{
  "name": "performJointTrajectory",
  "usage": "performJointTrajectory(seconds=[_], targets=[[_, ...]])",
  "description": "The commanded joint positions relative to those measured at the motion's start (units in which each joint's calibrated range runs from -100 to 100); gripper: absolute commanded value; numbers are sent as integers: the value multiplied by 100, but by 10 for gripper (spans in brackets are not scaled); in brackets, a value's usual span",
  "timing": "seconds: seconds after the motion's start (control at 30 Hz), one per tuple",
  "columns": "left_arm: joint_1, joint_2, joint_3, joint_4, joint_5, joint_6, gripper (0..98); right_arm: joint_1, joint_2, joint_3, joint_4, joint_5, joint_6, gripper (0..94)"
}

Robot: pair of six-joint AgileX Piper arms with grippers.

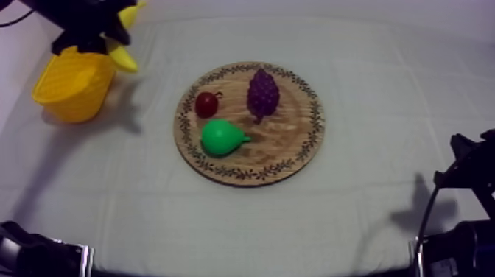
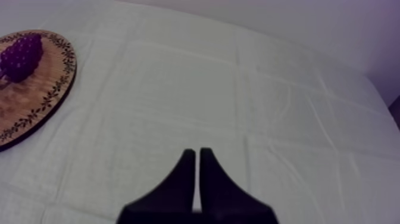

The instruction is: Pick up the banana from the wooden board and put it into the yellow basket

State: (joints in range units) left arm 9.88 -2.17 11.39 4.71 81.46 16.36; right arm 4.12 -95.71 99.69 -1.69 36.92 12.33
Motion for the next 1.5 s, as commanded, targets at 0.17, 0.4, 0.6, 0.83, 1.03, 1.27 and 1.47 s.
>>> performJointTrajectory(seconds=[0.17,0.4,0.6,0.83,1.03,1.27,1.47], targets=[[-1253,154,-261,-121,42,-316,312,1,-4,-3,1,2,0,6],[-1536,920,-944,-259,94,-455,318,1,-4,-3,1,2,0,6],[-1715,1621,-1268,-299,20,-501,324,1,-4,-3,1,2,0,6],[-1835,2192,-1294,-326,-226,-551,353,1,-4,-3,1,2,0,6],[-1841,2316,-1230,-340,-359,-529,400,1,-4,-3,1,2,0,6],[-1781,2263,-1116,-362,-509,-519,452,1,-4,-3,1,2,0,6],[-1737,2124,-926,-387,-727,-489,366,1,-4,-3,1,2,2,6]])
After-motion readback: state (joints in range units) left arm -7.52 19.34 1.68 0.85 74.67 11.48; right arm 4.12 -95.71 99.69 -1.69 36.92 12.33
